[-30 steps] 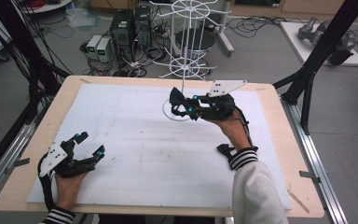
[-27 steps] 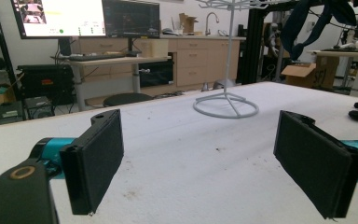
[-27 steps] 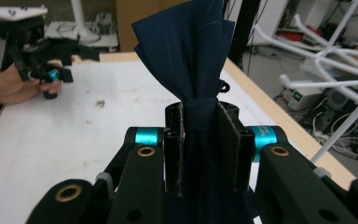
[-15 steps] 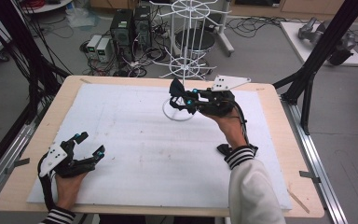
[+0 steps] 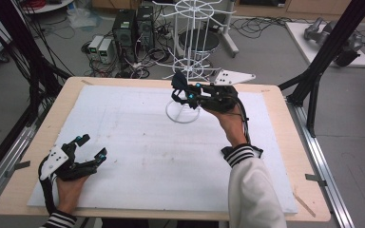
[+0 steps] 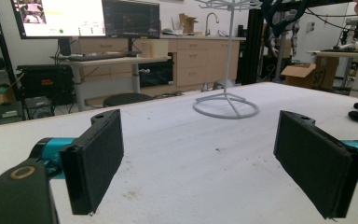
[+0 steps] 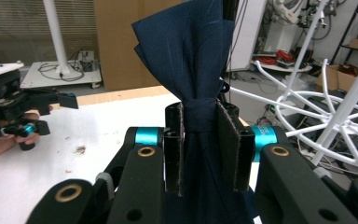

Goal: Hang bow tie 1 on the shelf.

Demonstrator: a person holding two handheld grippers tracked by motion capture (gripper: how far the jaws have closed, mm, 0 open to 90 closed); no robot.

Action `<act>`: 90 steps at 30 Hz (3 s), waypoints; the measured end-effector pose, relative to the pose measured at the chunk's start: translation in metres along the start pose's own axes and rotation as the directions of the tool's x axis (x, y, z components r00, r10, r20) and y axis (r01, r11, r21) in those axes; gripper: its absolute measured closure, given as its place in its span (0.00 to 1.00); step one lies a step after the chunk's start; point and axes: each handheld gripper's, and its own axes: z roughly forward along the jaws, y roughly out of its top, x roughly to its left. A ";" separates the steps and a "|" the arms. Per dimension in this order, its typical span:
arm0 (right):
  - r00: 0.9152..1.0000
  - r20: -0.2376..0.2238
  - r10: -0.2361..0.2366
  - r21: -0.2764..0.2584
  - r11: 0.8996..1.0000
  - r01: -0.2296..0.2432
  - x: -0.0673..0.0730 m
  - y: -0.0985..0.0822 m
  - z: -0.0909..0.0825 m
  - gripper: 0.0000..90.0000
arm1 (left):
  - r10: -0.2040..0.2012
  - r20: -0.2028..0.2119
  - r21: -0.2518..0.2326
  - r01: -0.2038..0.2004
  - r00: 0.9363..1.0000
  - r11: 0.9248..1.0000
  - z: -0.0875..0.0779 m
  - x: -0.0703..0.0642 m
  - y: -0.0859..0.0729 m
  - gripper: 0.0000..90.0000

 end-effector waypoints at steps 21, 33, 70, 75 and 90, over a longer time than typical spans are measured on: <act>0.997 0.079 0.004 0.011 1.000 -0.005 -0.015 0.009 0.005 0.81 | -0.006 -0.003 -0.005 0.006 1.000 1.000 0.000 0.000 0.000 0.18; 0.987 0.155 0.033 0.018 0.999 -0.037 -0.016 0.009 0.010 0.81 | -0.007 -0.002 -0.006 0.007 1.000 1.000 0.000 0.000 0.000 0.18; 0.956 0.290 0.051 0.040 0.997 -0.065 -0.023 0.011 0.014 0.72 | -0.004 -0.001 -0.008 0.004 1.000 1.000 0.000 0.000 0.000 0.18; 0.952 0.301 0.055 0.023 0.998 -0.065 -0.024 0.012 0.010 0.63 | -0.004 -0.001 -0.008 0.004 1.000 1.000 0.000 0.000 0.000 0.18; 0.952 0.300 0.052 -0.007 0.999 -0.052 0.000 0.023 -0.015 0.12 | -0.001 0.000 -0.009 0.001 1.000 1.000 0.000 0.000 0.000 0.18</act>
